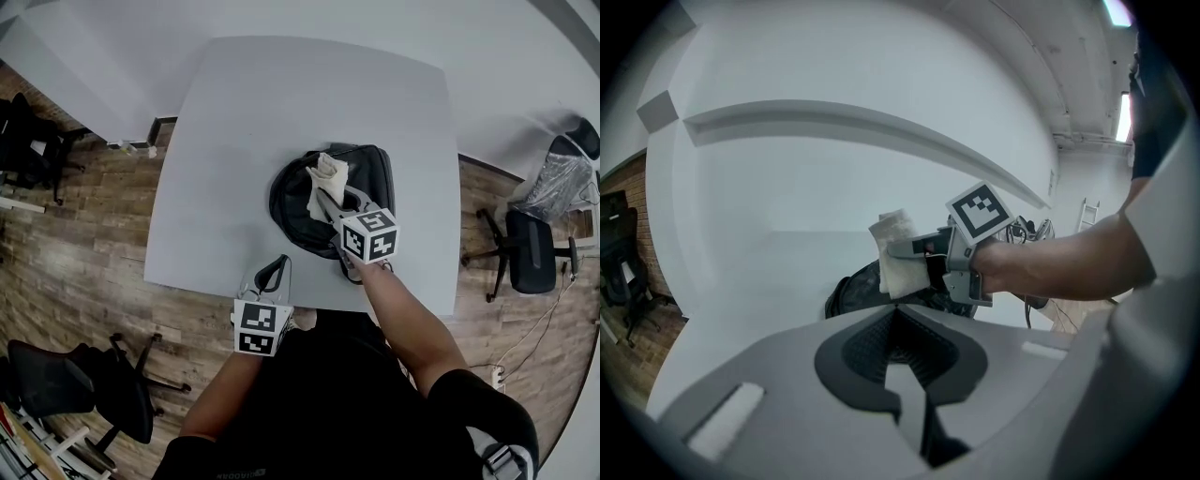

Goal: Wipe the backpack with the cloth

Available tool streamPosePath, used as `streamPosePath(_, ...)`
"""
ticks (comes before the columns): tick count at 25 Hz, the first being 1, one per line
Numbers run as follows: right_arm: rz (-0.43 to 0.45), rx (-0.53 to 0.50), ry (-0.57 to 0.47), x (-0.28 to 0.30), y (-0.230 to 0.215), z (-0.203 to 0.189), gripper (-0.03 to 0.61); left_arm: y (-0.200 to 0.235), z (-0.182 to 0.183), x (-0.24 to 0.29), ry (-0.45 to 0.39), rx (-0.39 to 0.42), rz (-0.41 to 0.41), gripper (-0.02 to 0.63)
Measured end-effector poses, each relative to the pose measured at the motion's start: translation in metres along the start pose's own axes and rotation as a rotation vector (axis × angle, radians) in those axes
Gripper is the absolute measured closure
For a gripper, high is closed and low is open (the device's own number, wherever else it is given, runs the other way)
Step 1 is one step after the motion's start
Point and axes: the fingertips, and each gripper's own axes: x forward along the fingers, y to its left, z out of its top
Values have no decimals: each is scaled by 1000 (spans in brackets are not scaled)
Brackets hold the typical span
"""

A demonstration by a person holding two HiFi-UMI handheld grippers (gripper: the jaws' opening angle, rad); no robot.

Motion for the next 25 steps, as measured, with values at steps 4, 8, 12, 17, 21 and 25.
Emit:
streamPosePath(4,-22,2,-10,-11,-10,2,485,-7,2,5,-5,7,-17,606)
streamPosePath(8,-47,8,-27,-24,-23,7,485,-18,7,11,1,28,-42,606)
streamPosePath(12,-74,14,-51,-37,-35,15,485,-26,11,16,5,44,-65,607)
streamPosePath(17,-118,24,-83,-52,-55,24,485,-33,14,22,0,55,-83,607)
streamPosePath(21,-152,26,-104,-63,-68,33,485,-34,13,21,6,59,-93,606)
streamPosePath(25,-186,10,-118,-75,-81,41,485,-35,17,22,5,68,-102,606)
